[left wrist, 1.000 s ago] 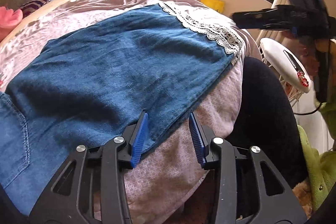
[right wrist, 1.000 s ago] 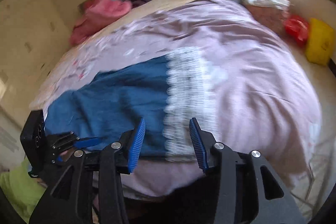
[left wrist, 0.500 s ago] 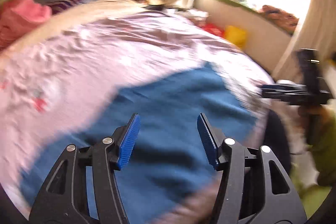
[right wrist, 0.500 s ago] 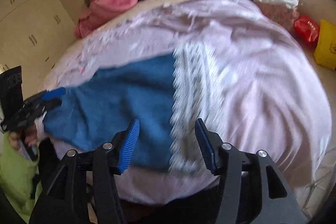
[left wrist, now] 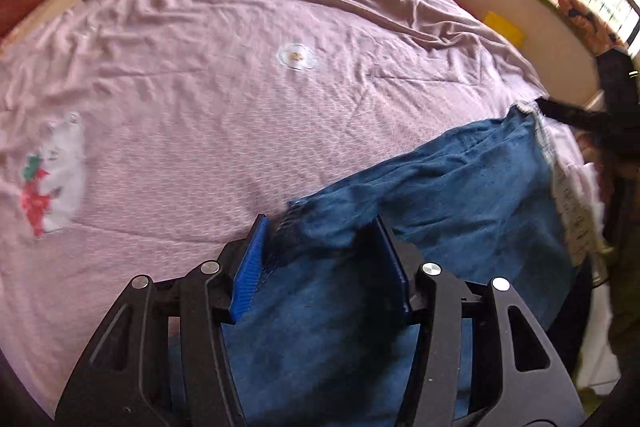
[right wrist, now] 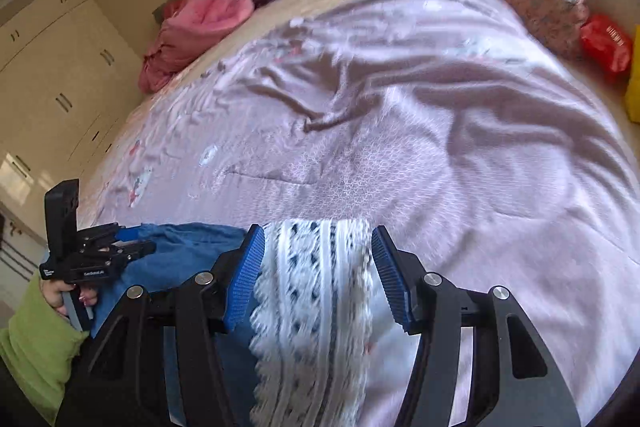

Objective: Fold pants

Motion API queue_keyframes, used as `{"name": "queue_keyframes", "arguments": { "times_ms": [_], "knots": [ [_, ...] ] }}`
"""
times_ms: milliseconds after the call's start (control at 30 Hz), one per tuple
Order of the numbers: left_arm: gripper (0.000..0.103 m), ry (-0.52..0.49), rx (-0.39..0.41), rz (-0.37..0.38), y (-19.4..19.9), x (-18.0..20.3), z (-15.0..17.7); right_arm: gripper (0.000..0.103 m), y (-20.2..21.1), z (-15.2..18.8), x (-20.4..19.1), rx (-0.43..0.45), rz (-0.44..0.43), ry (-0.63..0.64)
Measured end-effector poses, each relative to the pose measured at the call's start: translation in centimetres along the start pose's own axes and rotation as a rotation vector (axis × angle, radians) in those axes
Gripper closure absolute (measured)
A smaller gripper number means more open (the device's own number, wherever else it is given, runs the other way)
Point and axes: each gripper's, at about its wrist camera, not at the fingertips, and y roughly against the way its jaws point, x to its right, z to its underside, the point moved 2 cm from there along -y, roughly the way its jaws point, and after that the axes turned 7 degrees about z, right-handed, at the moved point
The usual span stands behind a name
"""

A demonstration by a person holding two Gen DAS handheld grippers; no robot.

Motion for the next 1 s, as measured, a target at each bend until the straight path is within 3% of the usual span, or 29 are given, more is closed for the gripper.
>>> {"name": "queue_keyframes", "arguments": {
  "times_ms": [33, 100, 200, 300, 433, 600, 733, 833, 1000],
  "knots": [
    [0.076, 0.014, 0.000, 0.022, -0.2, -0.2, -0.1, 0.049, -0.5, 0.0, 0.1, -0.015, -0.010, -0.004],
    [0.092, 0.031, -0.002, 0.050, -0.3, -0.2, -0.3, 0.050, -1.5, 0.3, 0.5, -0.051, -0.025, -0.014],
    [0.101, 0.000, 0.007, 0.058, -0.2, 0.7, -0.5, 0.069, -1.0, 1.1, 0.3, -0.053, -0.096, -0.008],
    [0.102, 0.040, 0.052, 0.093, 0.8, 0.5, -0.6, 0.075, 0.1, 1.7, -0.1, -0.020, -0.151, 0.005],
    [0.103, 0.092, 0.191, 0.119, 3.6, 0.1, -1.5, 0.077, 2.3, 1.2, -0.3, 0.074, -0.170, -0.001],
    [0.103, 0.064, 0.205, 0.041, 3.3, 0.7, -3.3, 0.077, 3.4, -2.5, -1.1, 0.161, -0.130, 0.040],
    [0.103, 0.096, 0.185, -0.004, 1.5, -0.6, -4.3, 0.077, 0.4, -4.8, -1.1, 0.112, -0.012, 0.114],
    [0.102, 0.105, 0.146, -0.048, -0.5, -1.6, -4.0, 0.076, -3.4, -4.7, -1.1, 0.011, 0.084, 0.181],
    [0.097, 0.079, 0.120, -0.113, -2.2, -1.9, -3.5, 0.070, -5.3, -4.3, -0.3, -0.020, 0.097, 0.174]
  ]
}}
